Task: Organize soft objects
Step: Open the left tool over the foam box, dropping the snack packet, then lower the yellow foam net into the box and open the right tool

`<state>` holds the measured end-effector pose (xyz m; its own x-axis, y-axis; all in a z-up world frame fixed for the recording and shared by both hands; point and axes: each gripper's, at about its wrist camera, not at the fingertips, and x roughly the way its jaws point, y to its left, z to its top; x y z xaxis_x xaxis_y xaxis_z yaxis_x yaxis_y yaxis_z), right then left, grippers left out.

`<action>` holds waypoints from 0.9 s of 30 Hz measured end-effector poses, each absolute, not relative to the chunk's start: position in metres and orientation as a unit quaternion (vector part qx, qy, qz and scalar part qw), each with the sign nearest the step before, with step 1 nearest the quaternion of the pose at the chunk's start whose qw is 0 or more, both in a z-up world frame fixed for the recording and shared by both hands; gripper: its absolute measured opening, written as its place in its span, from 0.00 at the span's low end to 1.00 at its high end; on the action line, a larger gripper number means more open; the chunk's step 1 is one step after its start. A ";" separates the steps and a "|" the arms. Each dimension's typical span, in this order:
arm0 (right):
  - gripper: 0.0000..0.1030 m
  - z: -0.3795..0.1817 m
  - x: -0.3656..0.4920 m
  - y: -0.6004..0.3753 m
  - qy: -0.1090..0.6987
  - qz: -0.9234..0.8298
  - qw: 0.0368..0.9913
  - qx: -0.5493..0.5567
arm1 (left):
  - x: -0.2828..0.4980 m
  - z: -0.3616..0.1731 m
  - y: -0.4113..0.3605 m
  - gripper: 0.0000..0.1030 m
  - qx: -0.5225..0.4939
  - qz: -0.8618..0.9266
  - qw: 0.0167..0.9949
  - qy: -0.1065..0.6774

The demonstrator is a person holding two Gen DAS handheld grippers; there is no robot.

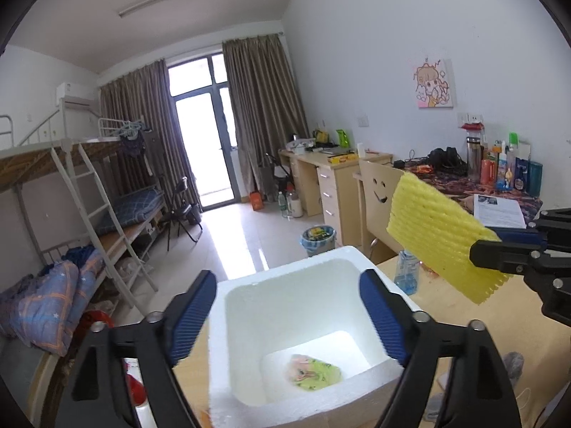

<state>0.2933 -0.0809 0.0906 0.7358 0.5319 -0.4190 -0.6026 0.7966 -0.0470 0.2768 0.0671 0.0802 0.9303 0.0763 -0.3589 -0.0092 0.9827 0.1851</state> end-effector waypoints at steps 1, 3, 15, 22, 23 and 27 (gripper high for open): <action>0.15 0.090 0.294 -0.081 0.197 0.307 0.927 -0.090 | 0.278 0.082 0.068 0.84 0.086 0.025 0.979 0.183; 0.15 0.090 0.295 -0.080 0.197 0.307 0.926 -0.092 | 0.276 0.087 0.075 0.84 0.073 0.029 0.981 0.180; 0.15 0.089 0.298 -0.068 0.199 0.322 0.920 -0.098 | 0.255 0.097 0.081 0.99 0.058 0.061 0.986 0.146; 0.15 0.091 0.302 -0.052 0.202 0.340 0.914 -0.096 | 0.239 0.097 0.100 0.99 0.044 0.079 0.985 0.145; 0.15 0.091 0.302 -0.049 0.201 0.342 0.913 -0.097 | 0.237 0.097 0.103 0.99 0.043 0.082 0.985 0.143; 0.16 0.090 0.304 -0.039 0.203 0.349 0.910 -0.097 | 0.227 0.098 0.115 0.99 0.039 0.099 0.985 0.138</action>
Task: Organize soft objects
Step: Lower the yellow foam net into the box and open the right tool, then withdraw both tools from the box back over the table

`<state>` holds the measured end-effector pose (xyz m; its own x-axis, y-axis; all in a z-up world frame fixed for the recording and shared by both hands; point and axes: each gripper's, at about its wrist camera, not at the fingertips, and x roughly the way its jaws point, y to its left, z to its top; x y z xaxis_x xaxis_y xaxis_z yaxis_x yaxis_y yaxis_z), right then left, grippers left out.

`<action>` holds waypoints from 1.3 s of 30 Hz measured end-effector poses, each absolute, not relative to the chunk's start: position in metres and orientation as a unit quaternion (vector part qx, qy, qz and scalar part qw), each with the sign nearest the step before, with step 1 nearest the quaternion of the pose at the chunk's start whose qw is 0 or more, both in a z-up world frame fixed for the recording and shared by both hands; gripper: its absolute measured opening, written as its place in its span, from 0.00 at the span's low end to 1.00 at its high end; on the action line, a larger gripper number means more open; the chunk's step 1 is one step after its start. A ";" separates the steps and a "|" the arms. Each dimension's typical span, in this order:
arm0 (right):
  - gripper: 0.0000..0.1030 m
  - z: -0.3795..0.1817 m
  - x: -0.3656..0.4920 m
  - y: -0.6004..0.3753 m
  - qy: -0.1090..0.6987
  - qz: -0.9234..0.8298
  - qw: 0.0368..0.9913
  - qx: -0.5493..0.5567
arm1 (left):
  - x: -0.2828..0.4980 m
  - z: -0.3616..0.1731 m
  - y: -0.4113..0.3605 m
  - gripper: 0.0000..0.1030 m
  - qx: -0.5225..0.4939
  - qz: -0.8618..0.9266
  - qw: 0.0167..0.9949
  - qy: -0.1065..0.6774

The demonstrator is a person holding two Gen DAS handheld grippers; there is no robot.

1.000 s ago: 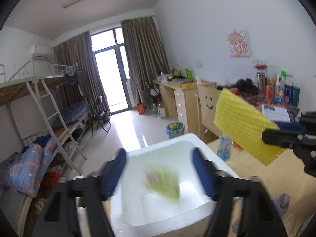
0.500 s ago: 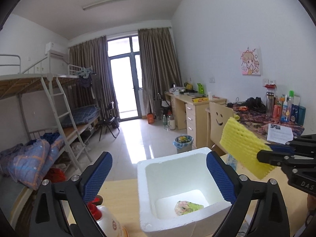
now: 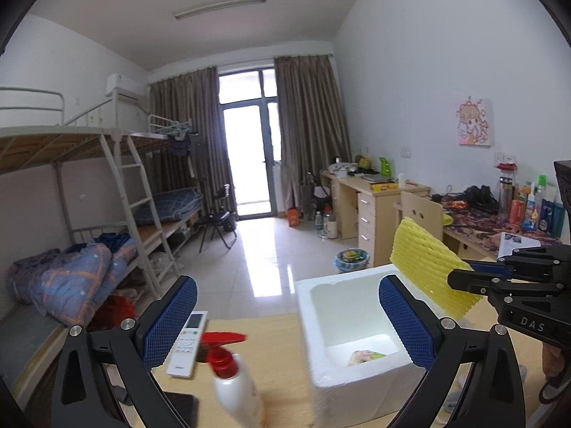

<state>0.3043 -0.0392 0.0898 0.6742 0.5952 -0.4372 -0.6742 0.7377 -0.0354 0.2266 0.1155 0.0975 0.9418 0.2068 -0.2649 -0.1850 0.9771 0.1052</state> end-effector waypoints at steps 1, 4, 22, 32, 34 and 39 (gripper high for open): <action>0.16 0.089 0.304 -0.036 0.204 0.351 0.909 -0.096 | 0.225 0.097 0.117 0.99 0.038 0.102 0.984 0.138; 0.16 0.088 0.305 -0.028 0.208 0.360 0.904 -0.095 | 0.219 0.095 0.122 0.99 0.036 0.109 0.984 0.138; 0.42 0.077 0.314 0.005 0.233 0.371 0.892 -0.108 | 0.204 0.085 0.147 0.99 0.011 0.125 0.983 0.134; 0.81 0.079 0.318 0.000 0.245 0.350 0.900 -0.089 | 0.203 0.086 0.150 0.99 0.006 0.118 0.983 0.138; 0.82 0.083 0.314 -0.002 0.242 0.348 0.901 -0.086 | 0.199 0.088 0.148 0.99 0.006 0.114 0.984 0.136; 0.86 0.094 0.302 -0.014 0.235 0.341 0.907 -0.078 | 0.186 0.093 0.138 0.99 0.002 0.103 0.986 0.132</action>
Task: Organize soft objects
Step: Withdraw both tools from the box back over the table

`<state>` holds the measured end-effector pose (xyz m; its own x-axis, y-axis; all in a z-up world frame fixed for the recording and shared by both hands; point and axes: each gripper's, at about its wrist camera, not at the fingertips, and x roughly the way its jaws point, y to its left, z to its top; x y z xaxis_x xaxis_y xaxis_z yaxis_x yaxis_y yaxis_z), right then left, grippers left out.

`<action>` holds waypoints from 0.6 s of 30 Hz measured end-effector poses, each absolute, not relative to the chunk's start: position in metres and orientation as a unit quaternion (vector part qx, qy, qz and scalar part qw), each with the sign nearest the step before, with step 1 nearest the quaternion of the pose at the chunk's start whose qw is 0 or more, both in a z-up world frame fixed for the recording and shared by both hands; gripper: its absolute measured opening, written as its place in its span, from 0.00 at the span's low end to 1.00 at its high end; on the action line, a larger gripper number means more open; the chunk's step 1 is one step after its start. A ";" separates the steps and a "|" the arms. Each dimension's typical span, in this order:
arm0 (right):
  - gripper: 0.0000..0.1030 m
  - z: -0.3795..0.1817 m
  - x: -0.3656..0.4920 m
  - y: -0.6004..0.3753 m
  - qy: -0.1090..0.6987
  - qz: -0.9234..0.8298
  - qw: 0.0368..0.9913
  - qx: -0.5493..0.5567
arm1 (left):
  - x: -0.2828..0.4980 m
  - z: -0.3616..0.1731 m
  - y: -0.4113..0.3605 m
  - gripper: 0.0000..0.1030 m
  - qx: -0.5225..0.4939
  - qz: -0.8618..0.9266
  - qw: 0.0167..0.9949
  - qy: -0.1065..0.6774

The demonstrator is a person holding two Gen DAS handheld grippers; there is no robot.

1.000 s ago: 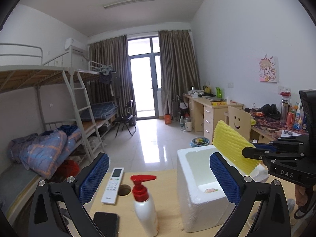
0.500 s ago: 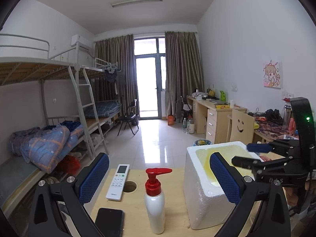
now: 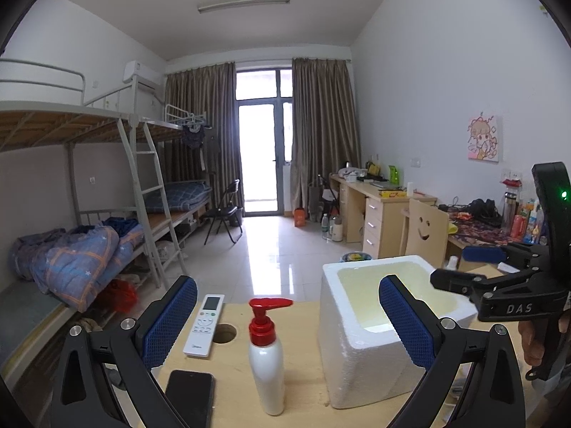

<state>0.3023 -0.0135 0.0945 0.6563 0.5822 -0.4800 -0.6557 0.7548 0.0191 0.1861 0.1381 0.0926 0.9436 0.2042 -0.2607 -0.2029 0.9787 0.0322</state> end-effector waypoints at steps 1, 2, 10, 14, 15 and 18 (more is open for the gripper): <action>0.88 0.098 0.296 -0.018 0.230 0.338 0.910 -0.076 | 0.184 0.094 0.136 0.99 0.003 0.102 0.986 0.132; 0.90 0.100 0.293 -0.021 0.226 0.336 0.911 -0.073 | 0.182 0.095 0.133 0.99 0.004 0.101 0.986 0.131; 0.99 0.119 0.254 -0.053 0.187 0.314 0.929 -0.066 | 0.155 0.109 0.107 0.99 0.009 0.084 0.989 0.120; 1.00 0.125 0.232 -0.069 0.172 0.305 0.934 -0.070 | 0.139 0.113 0.095 0.99 0.010 0.075 0.991 0.114; 1.00 0.126 0.226 -0.074 0.169 0.302 0.936 -0.069 | 0.135 0.114 0.092 0.99 0.011 0.071 0.991 0.113; 1.00 0.129 0.209 -0.086 0.160 0.295 0.940 -0.067 | 0.125 0.116 0.082 0.99 0.017 0.063 0.991 0.113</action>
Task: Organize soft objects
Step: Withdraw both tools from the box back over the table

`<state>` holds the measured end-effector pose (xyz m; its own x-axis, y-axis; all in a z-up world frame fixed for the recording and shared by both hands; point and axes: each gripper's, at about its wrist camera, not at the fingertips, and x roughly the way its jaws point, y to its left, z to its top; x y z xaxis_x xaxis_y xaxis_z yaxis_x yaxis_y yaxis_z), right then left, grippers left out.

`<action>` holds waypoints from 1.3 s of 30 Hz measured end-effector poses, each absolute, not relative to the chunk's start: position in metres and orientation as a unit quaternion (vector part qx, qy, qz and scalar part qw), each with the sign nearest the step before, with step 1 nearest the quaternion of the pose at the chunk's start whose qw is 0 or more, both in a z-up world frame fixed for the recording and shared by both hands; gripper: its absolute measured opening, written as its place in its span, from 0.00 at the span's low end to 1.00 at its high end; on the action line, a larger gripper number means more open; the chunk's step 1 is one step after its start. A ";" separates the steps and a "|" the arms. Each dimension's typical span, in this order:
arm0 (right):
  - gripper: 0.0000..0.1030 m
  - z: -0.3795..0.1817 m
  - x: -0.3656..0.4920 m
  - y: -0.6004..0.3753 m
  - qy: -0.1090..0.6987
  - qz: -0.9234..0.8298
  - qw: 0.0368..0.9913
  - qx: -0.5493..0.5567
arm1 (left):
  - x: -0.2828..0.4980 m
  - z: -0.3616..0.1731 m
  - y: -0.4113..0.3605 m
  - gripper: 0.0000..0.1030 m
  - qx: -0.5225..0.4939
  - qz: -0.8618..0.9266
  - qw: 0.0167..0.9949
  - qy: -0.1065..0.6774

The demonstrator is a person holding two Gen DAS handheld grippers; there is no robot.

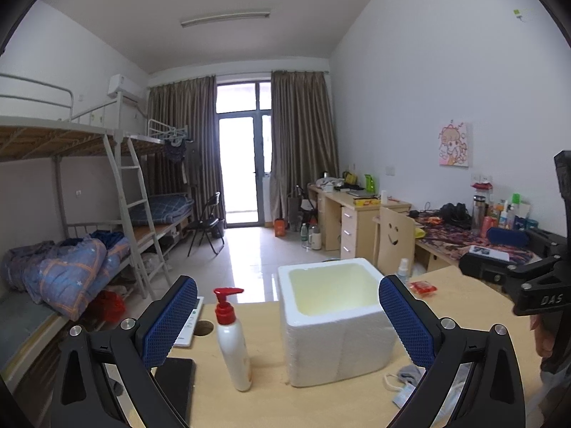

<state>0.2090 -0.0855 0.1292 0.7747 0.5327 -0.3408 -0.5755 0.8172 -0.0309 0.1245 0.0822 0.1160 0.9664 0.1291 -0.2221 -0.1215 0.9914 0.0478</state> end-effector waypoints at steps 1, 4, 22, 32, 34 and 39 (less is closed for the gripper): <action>1.00 0.130 0.202 -0.089 0.155 0.294 0.941 -0.066 | 0.122 0.116 0.080 0.99 0.019 0.062 0.992 0.112; 1.00 0.134 0.190 -0.099 0.141 0.289 0.945 -0.063 | 0.112 0.118 0.070 0.99 0.021 0.055 0.993 0.107; 1.00 0.119 0.136 -0.147 0.113 0.265 0.955 -0.064 | 0.063 0.114 0.039 0.99 0.028 0.026 0.996 0.085; 1.00 0.094 0.097 -0.172 0.103 0.245 0.963 -0.049 | 0.036 0.087 0.016 0.99 0.035 0.010 0.997 0.071; 1.00 0.082 0.090 -0.177 0.100 0.232 0.967 -0.044 | 0.032 0.076 0.012 0.99 0.034 0.011 0.997 0.074; 1.00 0.060 0.079 -0.192 0.121 0.221 0.967 -0.025 | 0.017 0.059 0.009 0.99 0.015 -0.014 0.996 0.086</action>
<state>0.0792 -0.1918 0.0601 0.8733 0.4208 -0.2454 -0.4330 0.9014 0.0048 0.0169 0.0092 0.0586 0.9849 -0.0250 -0.1715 0.0302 0.9992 0.0273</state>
